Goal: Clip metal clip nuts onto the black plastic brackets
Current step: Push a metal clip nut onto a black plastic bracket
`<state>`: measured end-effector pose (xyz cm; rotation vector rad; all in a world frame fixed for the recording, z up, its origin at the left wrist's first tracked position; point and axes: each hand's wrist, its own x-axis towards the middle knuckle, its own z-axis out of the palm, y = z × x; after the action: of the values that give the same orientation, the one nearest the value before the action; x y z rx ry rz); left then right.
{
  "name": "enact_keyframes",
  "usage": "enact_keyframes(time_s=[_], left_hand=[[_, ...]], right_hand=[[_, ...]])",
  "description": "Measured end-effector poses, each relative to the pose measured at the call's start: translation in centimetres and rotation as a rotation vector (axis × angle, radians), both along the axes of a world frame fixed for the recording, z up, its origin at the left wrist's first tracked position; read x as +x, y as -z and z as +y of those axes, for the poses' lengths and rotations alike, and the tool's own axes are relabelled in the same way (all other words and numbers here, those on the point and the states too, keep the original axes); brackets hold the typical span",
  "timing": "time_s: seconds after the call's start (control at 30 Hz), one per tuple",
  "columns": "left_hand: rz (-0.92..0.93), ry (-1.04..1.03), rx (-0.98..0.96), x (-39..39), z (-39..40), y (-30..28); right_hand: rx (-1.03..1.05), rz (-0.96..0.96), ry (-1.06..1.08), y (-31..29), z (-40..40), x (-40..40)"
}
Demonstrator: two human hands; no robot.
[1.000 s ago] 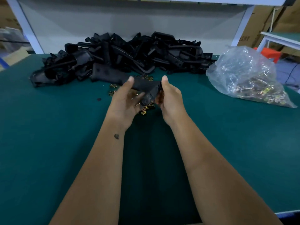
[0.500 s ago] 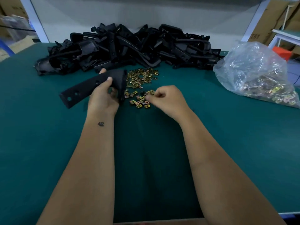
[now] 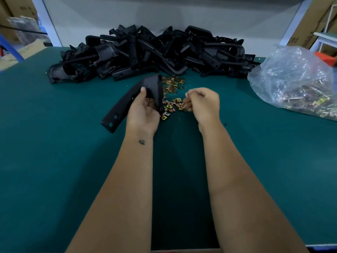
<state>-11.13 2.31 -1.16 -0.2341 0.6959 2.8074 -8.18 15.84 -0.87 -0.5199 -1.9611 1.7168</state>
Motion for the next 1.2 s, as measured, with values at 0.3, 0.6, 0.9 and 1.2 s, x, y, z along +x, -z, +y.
enact_keyframes(time_s=[0.3,0.6,0.9,1.2], left_hand=[[0.010,0.013,0.053,-0.3,0.9,0.3],[0.049,0.055,0.013,0.2,1.4,0.2],[0.013,0.065,0.021,1.1,1.0,-0.4],[0.062,0.190,-0.124,1.4,1.3,-0.3]], right_hand=[[-0.905,0.390,-0.128,0.4,-1.6,-0.3],[-0.862,0.362,-0.099,0.1,-4.9,-0.6],[-0.691,0.256,-0.157,-0.6,-5.0,0.4],[-0.751,0.255,-0.108,-0.7,-4.5,0.7]])
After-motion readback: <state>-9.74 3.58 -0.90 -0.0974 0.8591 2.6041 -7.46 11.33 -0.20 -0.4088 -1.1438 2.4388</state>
